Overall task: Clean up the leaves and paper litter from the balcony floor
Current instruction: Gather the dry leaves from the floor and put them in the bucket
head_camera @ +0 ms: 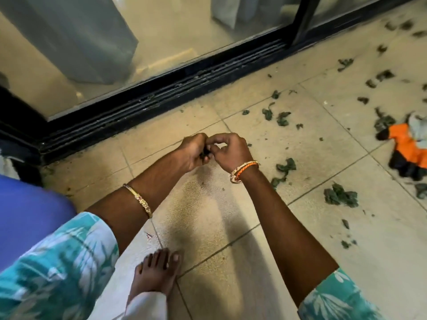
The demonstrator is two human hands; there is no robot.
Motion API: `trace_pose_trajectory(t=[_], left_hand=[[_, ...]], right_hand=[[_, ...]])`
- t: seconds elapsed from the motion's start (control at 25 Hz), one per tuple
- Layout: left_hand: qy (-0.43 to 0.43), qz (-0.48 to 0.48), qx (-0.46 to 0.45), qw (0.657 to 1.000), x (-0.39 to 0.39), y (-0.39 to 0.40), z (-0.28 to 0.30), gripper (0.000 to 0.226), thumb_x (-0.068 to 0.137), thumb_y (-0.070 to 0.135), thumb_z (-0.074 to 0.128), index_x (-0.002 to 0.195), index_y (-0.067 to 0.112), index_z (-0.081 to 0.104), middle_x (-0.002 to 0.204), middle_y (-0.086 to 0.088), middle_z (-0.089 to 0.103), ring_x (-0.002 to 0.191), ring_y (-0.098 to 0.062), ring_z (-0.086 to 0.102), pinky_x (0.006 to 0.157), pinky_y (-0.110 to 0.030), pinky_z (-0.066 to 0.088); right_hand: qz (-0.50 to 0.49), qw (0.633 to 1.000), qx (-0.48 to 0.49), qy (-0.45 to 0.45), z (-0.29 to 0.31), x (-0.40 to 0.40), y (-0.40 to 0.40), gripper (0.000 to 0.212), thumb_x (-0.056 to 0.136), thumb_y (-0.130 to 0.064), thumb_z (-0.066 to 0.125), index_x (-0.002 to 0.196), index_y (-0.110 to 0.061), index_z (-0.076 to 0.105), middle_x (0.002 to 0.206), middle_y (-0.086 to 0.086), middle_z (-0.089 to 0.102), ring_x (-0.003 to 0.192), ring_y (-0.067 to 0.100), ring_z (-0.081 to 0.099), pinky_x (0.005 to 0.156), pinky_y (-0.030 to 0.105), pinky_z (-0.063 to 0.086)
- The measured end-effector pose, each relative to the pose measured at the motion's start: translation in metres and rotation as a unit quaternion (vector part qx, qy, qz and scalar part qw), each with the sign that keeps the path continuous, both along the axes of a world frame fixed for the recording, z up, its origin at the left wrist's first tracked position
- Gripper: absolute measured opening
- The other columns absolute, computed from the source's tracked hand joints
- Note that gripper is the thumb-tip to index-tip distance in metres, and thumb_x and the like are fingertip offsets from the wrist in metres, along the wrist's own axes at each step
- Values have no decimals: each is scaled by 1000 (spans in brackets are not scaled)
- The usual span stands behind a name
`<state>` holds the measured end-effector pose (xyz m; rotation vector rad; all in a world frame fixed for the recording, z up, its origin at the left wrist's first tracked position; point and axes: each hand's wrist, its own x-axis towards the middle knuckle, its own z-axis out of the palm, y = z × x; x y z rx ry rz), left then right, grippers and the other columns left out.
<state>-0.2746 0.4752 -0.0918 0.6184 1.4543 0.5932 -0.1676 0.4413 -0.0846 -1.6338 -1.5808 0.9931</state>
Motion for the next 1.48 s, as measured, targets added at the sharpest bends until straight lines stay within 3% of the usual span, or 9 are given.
trace_pose_trajectory(t=[0.16, 0.36, 0.56, 0.72, 0.8, 1.04, 1.24, 1.36, 1.48], left_hand=[[53, 6, 17, 998, 14, 15, -7, 33, 95, 18, 43, 62, 18, 39, 34, 9, 32, 29, -7, 29, 35, -14, 19], [35, 39, -18, 998, 8, 20, -29, 35, 93, 25, 52, 61, 18, 42, 47, 5, 41, 32, -7, 30, 36, -16, 21], [36, 80, 35, 996, 14, 32, -50, 46, 97, 47, 47, 62, 17, 45, 36, 9, 47, 29, -5, 34, 35, -11, 25], [41, 76, 29, 996, 35, 41, -54, 46, 100, 39, 41, 60, 16, 39, 33, 6, 37, 25, -9, 27, 38, -10, 18], [43, 38, 25, 998, 50, 46, -56, 44, 99, 36, 41, 59, 17, 38, 34, 6, 36, 27, -10, 26, 39, -11, 18], [33, -118, 30, 992, 93, 30, -57, 46, 98, 43, 48, 60, 19, 44, 36, 10, 42, 29, -5, 31, 36, -12, 22], [37, -189, 30, 981, 100, 8, -53, 48, 97, 44, 49, 59, 16, 42, 34, 7, 39, 29, -5, 31, 35, -12, 23], [52, -213, 33, 975, 93, 3, -47, 44, 100, 37, 46, 61, 16, 43, 33, 7, 39, 27, -6, 30, 33, -12, 22], [61, -226, 38, 971, 89, 0, -46, 40, 99, 33, 46, 63, 16, 44, 34, 8, 39, 28, -6, 31, 32, -12, 22]], right_hand=[[-120, 991, 55, -37, -29, 31, 11, 26, 83, 0, 53, 105, -4, 68, 109, 12, 66, 101, 22, 61, 89, 27, 46], [-57, 979, -46, -189, -85, 54, 14, 60, 90, -16, 53, 141, 5, 29, 149, 26, 22, 140, 36, 20, 114, 36, 19], [79, 955, 11, -285, -103, 21, 12, 47, 91, -13, 44, 135, 4, 42, 143, 30, 35, 134, 44, 30, 108, 54, 31], [131, 916, 36, -378, -101, 51, -5, 56, 94, -31, 36, 135, 7, 41, 146, 25, 34, 135, 38, 33, 112, 46, 24], [98, 908, 6, -406, -98, 76, -16, 66, 95, -43, 26, 140, 4, 34, 151, 21, 26, 140, 34, 26, 114, 43, 18], [0, 907, 66, -415, -94, 131, -50, 50, 96, -30, 32, 100, 8, 65, 109, 26, 63, 101, 39, 62, 90, 45, 49], [-175, 955, -5, -238, -85, 168, -60, 54, 88, -29, 44, 134, -1, 45, 143, 22, 36, 131, 36, 37, 108, 36, 31], [-161, 954, -70, -245, -88, 152, -61, 60, 93, -31, 51, 145, -10, 30, 151, 20, 21, 139, 33, 23, 113, 36, 23], [-84, 952, -21, -295, -98, 129, -62, 56, 92, -20, 47, 144, -6, 32, 150, 26, 22, 139, 38, 23, 114, 42, 23]])
